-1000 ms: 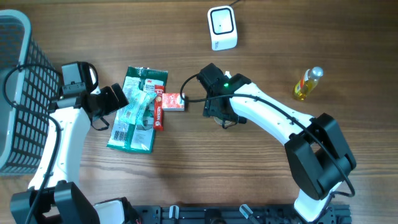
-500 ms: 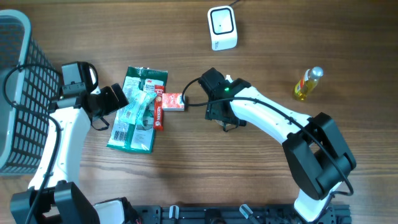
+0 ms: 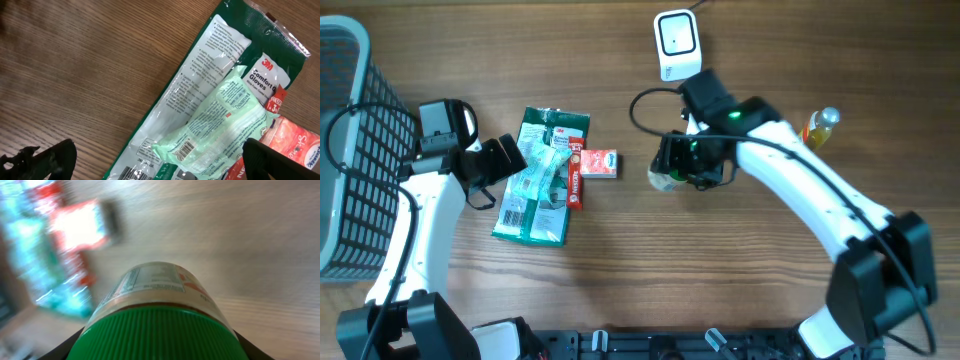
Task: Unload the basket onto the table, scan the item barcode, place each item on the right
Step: 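Carry the green-lid jar with right gripper up to the scanner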
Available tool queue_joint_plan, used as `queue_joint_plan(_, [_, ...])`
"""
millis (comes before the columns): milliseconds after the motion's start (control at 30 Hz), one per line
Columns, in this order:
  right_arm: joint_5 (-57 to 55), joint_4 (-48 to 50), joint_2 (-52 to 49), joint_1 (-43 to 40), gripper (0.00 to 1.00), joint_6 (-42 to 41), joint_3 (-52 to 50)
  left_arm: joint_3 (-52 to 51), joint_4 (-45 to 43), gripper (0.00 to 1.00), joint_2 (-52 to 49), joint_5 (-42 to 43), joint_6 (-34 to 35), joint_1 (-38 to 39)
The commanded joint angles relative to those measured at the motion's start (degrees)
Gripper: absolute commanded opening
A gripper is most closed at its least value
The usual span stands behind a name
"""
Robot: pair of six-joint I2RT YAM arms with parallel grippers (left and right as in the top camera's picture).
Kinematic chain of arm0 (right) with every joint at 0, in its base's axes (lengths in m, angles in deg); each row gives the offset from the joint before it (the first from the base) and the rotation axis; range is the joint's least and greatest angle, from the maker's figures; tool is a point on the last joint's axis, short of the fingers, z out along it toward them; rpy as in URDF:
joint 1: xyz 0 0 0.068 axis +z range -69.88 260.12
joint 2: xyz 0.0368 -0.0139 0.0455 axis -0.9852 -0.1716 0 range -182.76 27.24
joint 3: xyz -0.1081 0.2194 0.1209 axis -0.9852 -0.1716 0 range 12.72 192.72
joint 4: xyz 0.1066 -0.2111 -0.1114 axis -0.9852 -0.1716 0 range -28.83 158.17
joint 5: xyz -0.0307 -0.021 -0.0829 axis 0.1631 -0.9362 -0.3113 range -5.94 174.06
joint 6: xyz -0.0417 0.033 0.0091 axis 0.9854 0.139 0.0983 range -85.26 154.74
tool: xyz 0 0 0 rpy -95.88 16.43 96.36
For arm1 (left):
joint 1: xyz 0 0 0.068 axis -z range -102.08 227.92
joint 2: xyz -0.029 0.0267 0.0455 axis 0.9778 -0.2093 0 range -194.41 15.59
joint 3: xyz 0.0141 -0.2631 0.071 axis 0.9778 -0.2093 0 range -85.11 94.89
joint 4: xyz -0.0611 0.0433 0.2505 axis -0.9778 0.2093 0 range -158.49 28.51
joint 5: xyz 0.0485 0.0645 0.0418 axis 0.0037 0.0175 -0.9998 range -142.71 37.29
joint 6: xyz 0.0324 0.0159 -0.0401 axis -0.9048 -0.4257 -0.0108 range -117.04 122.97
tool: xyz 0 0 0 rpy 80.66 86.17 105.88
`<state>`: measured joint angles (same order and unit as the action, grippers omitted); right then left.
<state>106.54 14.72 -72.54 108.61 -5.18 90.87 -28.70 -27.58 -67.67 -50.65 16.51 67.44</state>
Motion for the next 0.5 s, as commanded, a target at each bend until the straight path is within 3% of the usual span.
queue_joint_plan(0, [27.7,-3.4,2.3,-1.2,0.44,0.2,1.2,-0.2,0.0,1.0,-0.2,0.5,-1.2,0.2])
queue_joint_plan(100, [32.1,-6.5,2.3,-1.1,0.36,-6.0,1.2,-0.2,0.0,1.0,-0.2,0.5,-1.2,0.2])
queue_joint_plan(300, [32.1,-7.2,2.3,-1.1,0.31,-15.5,1.2,-0.2,0.0,1.0,-0.2,0.5,-1.2,0.2])
queue_joint_plan(467, [28.0,-6.7,2.3,-1.1,0.25,-15.5,1.2,-0.2,0.0,1.0,-0.2,0.5,-1.2,0.2])
